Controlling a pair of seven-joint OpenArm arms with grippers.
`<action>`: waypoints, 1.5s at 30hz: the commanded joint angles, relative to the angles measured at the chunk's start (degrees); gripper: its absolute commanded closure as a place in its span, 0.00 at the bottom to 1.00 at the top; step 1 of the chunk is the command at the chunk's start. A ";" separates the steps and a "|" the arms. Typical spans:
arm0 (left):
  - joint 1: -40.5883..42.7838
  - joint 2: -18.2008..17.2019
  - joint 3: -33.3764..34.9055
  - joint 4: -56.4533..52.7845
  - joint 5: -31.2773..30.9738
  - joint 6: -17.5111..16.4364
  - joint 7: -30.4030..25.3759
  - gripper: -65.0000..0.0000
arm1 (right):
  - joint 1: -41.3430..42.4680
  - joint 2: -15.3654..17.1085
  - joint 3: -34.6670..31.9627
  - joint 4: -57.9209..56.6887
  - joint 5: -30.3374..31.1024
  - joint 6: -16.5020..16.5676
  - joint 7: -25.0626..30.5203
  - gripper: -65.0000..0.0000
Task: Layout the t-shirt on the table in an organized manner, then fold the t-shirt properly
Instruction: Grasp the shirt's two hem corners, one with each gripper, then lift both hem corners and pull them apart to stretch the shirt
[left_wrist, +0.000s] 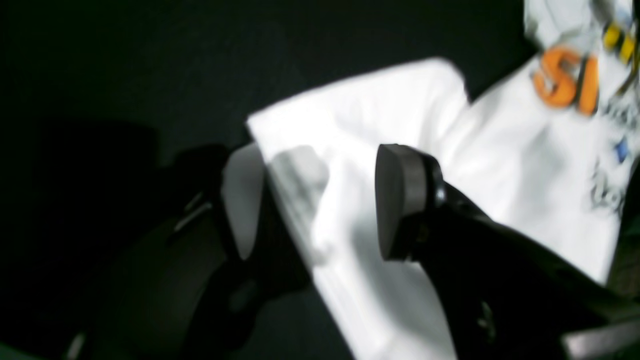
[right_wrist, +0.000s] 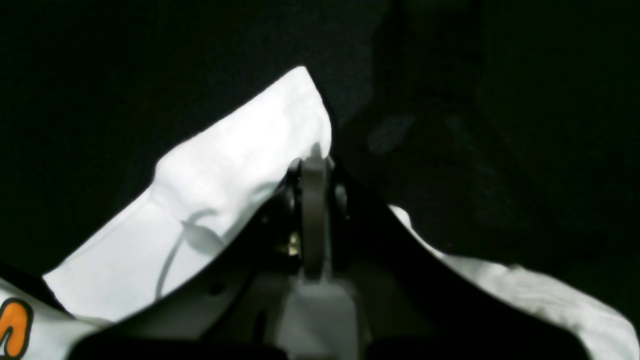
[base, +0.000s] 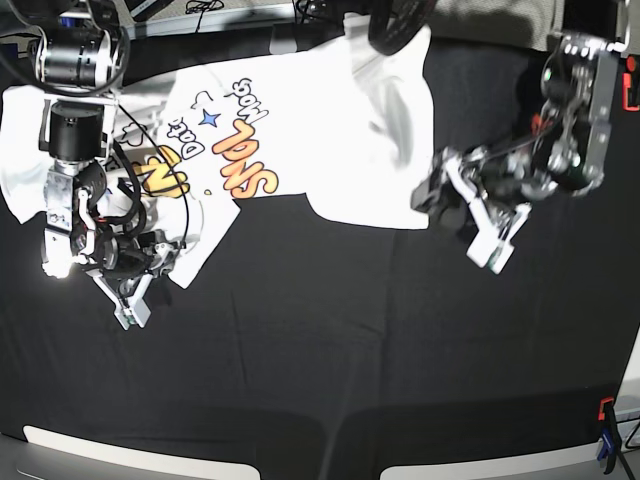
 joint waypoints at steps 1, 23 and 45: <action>-2.08 0.37 -0.28 -0.85 -1.18 -0.07 -0.09 0.48 | 1.40 0.79 0.26 0.96 0.35 0.20 0.22 1.00; -8.20 5.16 -0.22 -18.91 -5.29 -5.73 4.92 0.48 | 1.42 0.76 0.26 0.96 0.55 0.17 0.26 1.00; -10.03 -0.76 -0.28 -18.14 8.04 -5.03 -1.22 1.00 | 7.52 5.20 0.33 0.96 -0.07 -2.58 2.03 1.00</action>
